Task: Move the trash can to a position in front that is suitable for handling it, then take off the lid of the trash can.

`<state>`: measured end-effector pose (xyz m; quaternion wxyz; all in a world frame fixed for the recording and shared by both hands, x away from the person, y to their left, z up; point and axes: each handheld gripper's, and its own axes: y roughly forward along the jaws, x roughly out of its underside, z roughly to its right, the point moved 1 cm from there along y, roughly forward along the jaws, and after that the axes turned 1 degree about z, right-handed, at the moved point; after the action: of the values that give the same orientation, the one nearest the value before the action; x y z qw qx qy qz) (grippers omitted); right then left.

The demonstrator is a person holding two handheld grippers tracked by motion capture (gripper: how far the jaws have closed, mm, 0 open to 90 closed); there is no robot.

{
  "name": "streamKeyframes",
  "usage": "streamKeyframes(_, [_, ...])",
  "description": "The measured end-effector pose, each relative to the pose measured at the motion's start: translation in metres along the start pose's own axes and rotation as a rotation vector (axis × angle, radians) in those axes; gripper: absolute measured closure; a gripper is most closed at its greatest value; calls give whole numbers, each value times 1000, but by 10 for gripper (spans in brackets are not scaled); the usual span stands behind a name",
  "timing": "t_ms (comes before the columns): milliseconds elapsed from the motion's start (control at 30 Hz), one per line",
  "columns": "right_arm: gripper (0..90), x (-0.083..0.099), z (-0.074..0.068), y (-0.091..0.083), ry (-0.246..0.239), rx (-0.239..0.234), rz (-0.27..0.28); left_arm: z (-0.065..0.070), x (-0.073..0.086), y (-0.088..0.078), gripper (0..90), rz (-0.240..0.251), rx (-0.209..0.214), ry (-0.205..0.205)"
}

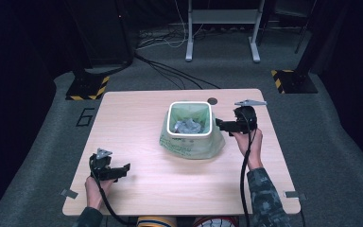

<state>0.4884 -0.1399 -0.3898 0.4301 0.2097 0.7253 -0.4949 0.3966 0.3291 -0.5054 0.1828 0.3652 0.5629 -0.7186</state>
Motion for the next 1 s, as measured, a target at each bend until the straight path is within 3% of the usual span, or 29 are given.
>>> streamKeyframes(267, [54, 7, 5, -7, -1, 0, -25, 14, -30, -4, 52, 18, 49, 16])
streamKeyframes(467, [59, 7, 6, -11, -13, 4, -30, 18, -41, -4, 54, 28, 64, 13])
streamKeyframes(900, [12, 2, -2, -14, -49, 0, -43, 31, -75, -9, 57, 61, 107, 39])
streamKeyframes(1000, [10, 0, -3, -16, -52, 7, -14, 34, -82, -11, 54, 63, 117, 46])
